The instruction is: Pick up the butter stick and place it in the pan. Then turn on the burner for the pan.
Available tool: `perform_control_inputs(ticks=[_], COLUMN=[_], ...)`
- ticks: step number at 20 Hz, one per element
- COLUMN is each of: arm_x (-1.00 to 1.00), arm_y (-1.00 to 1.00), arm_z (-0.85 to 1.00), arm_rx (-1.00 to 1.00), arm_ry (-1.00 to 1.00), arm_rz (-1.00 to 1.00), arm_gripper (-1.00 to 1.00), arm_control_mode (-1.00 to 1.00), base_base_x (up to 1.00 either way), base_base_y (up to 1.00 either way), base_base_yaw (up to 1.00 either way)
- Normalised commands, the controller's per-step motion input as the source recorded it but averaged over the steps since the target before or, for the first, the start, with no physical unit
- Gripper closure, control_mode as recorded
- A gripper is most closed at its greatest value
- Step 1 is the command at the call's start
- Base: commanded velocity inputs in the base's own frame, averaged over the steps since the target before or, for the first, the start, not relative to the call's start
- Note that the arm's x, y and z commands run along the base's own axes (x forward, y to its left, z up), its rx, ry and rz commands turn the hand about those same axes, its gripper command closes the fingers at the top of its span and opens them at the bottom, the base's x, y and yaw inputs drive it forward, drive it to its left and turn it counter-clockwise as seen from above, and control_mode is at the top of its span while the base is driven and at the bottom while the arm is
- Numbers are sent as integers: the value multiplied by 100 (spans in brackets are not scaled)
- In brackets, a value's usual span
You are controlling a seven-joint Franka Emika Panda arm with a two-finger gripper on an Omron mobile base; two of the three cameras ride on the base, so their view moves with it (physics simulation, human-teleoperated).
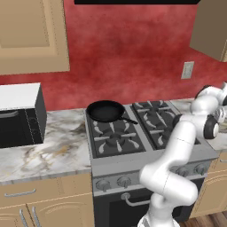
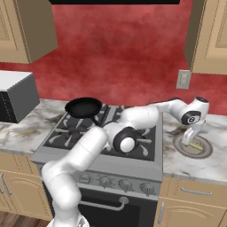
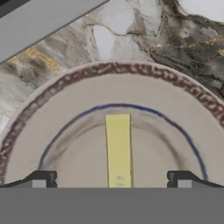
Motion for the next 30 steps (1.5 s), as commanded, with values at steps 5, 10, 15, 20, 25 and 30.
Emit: perform_control_inputs(ticks=[5, 10, 15, 20, 25, 30], arm_x=[1, 0, 0, 0, 0, 5], arm_y=[-11, -3, 0, -6, -5, -5], arm_z=[-8, -1, -1, -14, -18, -6], arm_rx=[2, 3, 3, 2, 0, 1], arm_ry=[0, 0, 0, 0, 0, 0], arm_rz=[3, 1, 0, 2, 5, 3], arm_gripper=[-100, -100, -100, -100, -100, -100], arm_control_mode=[-100, -100, -100, -100, -100, -100], base_base_x=[0, 0, 0, 0, 0, 0], base_base_y=[0, 0, 0, 0, 0, 0], base_base_yaw=[0, 0, 0, 0, 0, 0])
